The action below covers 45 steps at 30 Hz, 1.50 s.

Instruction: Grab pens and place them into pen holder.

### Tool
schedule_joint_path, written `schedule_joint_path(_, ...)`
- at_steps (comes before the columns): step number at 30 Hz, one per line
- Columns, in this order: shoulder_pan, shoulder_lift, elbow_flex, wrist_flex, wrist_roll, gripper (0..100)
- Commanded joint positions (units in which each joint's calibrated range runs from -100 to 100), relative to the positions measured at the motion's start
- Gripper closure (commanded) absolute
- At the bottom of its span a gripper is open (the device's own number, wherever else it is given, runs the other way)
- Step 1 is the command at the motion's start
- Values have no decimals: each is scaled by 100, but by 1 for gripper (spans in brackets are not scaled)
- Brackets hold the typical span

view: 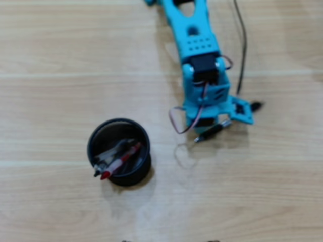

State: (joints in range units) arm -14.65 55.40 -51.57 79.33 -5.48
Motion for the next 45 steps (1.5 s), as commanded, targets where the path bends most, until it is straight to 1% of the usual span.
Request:
schedule_joint_path(1,-132,-442,82,245,-48,98)
schedule_joint_path(8,-205,-1533,137,237,-43,98)
schedule_joint_path(15,-350,-1753,182,348,-22,98)
schedule_joint_path(18,-656,-1744,499,357,558,97)
schedule_joint_path(22,-850,-1744,571,-39,1259,95)
schedule_joint_path(24,-955,-1744,589,-116,1693,91)
schedule_joint_path(26,-1043,-1744,589,-82,2121,84)
schedule_joint_path(29,-1100,-1744,752,-90,2545,73)
schedule_joint_path(30,-1100,-1744,888,-124,2628,71)
schedule_joint_path(34,-1043,-1744,1477,-253,2712,75)
schedule_joint_path(37,-1019,-1744,2002,-735,2790,80)
schedule_joint_path(39,-1027,-1744,2373,-1121,2895,82)
schedule_joint_path(44,-1019,-1744,3324,-1869,2937,83)
schedule_joint_path(45,-1019,-1769,3405,-1921,2937,85)
